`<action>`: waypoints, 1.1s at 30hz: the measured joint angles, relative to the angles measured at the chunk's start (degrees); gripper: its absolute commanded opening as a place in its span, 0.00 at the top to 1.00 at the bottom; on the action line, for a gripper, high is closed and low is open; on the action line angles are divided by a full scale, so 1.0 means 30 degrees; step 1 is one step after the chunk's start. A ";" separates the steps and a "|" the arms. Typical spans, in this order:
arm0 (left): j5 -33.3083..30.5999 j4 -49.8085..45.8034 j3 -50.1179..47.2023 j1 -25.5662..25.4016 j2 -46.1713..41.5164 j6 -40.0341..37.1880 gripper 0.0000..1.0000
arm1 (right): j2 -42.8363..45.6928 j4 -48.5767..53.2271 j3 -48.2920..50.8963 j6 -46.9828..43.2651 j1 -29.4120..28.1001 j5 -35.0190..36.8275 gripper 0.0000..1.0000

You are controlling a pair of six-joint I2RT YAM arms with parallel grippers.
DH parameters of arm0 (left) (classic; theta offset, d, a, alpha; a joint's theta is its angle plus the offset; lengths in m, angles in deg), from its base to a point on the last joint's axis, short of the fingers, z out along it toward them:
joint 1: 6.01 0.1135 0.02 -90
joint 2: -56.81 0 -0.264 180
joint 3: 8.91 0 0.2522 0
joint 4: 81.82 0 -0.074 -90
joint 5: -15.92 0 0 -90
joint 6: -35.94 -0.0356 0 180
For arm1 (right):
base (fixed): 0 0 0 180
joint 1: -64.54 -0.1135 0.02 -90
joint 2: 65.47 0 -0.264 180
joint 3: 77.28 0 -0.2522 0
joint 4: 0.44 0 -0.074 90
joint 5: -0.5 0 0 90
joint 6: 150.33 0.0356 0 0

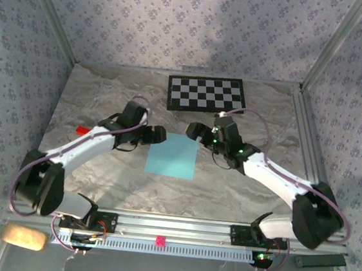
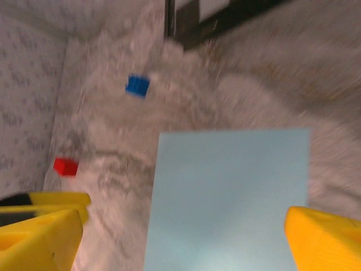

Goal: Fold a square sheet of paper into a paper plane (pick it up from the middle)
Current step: Move the square sheet of paper to the center of the table, then first fold the square sheet of paper in half at the center of the table.

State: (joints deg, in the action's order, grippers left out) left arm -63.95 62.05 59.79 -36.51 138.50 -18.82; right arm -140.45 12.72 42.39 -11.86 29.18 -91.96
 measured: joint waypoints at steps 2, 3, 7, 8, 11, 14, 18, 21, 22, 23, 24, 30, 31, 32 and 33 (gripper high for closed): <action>-0.0299 -0.0991 0.1413 -0.0765 0.1617 -0.0066 0.17 | 0.0976 0.0765 0.0197 -0.0386 0.0459 0.1268 0.00; -0.0415 -0.1377 0.2076 -0.1078 0.2404 -0.0058 0.17 | 0.1290 0.1209 0.0284 -0.0554 0.0692 0.1778 0.00; -0.1158 -0.3330 0.4728 -0.2229 0.5377 -0.0022 0.18 | 0.2091 0.2965 0.0765 -0.1035 0.1698 0.2718 0.01; -0.1494 -0.4073 0.5595 -0.2521 0.6186 -0.0022 0.19 | 0.2346 0.3235 0.1078 -0.1042 0.2011 0.2739 0.02; -0.2397 -0.5901 0.7927 -0.3271 0.8233 0.0000 0.19 | 0.3235 0.3155 0.2390 -0.0962 0.2863 0.2601 0.03; -0.2783 -0.7176 0.9420 -0.3789 0.9697 0.0138 0.19 | 0.4328 0.2200 0.4262 -0.0729 0.3330 0.2630 0.02; -0.2987 -0.8466 1.0426 -0.4131 1.0834 0.0291 0.17 | 0.5144 0.1508 0.5595 -0.0619 0.3504 0.2324 0.00; -0.3220 -0.9151 1.0914 -0.4218 1.1417 0.0437 0.16 | 0.5034 0.1515 0.5311 -0.1078 0.4211 0.1253 0.00; -0.3271 -0.9311 1.1016 -0.4218 1.1533 0.0481 0.16 | 0.4896 0.1588 0.5107 -0.1290 0.4408 0.0874 0.00; -0.3351 -0.9508 1.1111 -0.4218 1.1613 0.0510 0.16 | 0.4772 0.1552 0.4925 -0.1530 0.4575 0.0488 0.00; -0.3417 -0.9639 1.1147 -0.4218 1.1657 0.0517 0.15 | 0.4699 0.1537 0.4794 -0.1734 0.4648 0.0153 0.00; -0.3679 -1.0061 1.1446 -0.4218 1.2007 0.0663 0.14 | 0.4634 0.1115 0.4758 -0.2448 0.4670 -0.1056 0.00; -0.3679 -1.0069 1.1468 -0.4218 1.2072 0.0707 0.14 | 0.4575 0.1093 0.4758 -0.2492 0.4677 -0.1188 0.00; -0.3672 -1.0069 1.1468 -0.4218 1.2160 0.0787 0.14 | 0.4466 0.1093 0.4758 -0.2543 0.4677 -0.1348 0.00; -0.3665 -1.0061 1.1468 -0.4211 1.2218 0.0809 0.13 | 0.4342 0.1093 0.4758 -0.2557 0.4677 -0.1494 0.00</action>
State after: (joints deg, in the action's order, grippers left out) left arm -74.94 31.86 94.19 -49.14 175.16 -16.39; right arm -127.42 16.00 56.66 -19.53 43.21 -96.44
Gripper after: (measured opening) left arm 0.863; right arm 0.995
